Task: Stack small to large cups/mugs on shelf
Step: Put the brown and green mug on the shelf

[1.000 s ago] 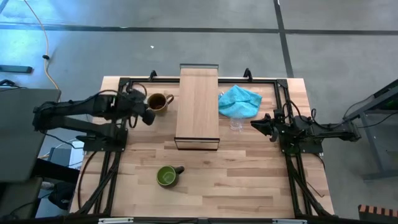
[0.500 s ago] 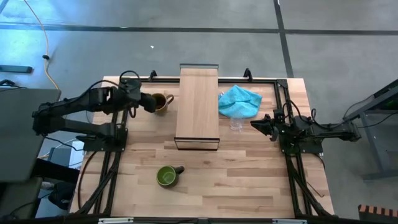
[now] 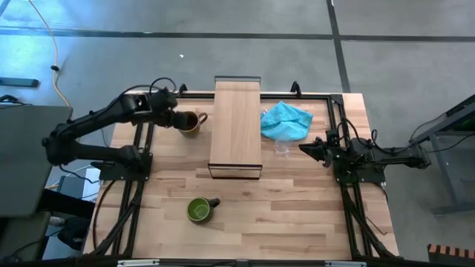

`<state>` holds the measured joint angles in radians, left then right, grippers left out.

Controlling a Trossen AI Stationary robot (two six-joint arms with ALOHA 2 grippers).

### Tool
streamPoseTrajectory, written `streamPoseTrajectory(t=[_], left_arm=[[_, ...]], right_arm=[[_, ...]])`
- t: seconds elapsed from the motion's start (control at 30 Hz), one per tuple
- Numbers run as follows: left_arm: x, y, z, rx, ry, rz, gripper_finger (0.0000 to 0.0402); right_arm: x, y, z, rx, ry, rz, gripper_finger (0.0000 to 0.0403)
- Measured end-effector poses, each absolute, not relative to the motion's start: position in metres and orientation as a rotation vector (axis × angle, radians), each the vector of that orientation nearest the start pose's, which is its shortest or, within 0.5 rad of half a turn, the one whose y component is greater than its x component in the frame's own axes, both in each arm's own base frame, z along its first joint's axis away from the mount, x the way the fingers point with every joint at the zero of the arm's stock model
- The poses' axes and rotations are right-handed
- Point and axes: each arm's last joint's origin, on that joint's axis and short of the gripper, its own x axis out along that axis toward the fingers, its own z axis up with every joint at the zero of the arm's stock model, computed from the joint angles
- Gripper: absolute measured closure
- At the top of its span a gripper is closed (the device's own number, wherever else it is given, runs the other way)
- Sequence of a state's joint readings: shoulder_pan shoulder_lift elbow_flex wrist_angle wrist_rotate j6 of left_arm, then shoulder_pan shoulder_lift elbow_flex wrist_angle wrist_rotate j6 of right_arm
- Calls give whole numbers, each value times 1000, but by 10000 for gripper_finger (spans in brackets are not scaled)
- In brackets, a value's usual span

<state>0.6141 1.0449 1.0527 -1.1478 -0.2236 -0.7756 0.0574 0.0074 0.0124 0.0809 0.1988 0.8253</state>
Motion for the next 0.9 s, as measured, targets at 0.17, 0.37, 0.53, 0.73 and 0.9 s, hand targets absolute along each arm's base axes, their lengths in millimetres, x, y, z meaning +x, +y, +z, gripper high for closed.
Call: streamPoseTrajectory(t=[0.17, 0.37, 0.53, 0.73, 0.9], left_arm=[[134, 120, 304, -923, 830, 1087, 401], [130, 127, 304, -879, 843, 1066, 397], [127, 131, 304, -882, 848, 1040, 348], [123, 135, 305, -873, 829, 1085, 278], [123, 143, 305, -837, 807, 1095, 260]], right_arm=[[97, 0, 175, 868, -140, -97, 297], [97, 0, 175, 868, -139, -97, 297], [97, 0, 175, 868, -139, -97, 297], [97, 0, 175, 866, -139, -98, 297], [97, 0, 175, 865, -139, -98, 297]])
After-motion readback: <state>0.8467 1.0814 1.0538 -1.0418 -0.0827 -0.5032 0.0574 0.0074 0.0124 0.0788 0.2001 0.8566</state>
